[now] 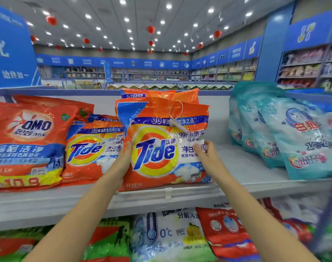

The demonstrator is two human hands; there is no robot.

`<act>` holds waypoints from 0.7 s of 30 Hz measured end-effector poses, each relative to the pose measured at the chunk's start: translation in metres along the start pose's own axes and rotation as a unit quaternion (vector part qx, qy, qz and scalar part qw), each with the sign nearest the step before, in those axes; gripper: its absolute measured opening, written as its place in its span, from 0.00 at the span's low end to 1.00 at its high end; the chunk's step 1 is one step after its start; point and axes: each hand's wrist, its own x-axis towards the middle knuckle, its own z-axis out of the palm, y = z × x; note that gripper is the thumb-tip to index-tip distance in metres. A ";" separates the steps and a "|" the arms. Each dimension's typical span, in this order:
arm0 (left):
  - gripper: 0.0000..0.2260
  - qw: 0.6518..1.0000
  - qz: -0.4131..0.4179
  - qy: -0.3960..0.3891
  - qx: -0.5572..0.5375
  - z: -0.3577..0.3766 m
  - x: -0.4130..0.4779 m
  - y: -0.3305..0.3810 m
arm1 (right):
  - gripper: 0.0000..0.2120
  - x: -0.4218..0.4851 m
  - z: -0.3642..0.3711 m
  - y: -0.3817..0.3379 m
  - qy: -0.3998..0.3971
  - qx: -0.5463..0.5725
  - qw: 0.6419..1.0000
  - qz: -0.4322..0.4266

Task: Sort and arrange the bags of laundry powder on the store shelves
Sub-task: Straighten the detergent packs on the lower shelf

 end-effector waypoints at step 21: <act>0.14 0.939 0.303 0.150 0.066 0.072 -0.123 -0.141 | 0.14 -0.152 -0.209 0.170 0.219 -0.088 0.972 -0.003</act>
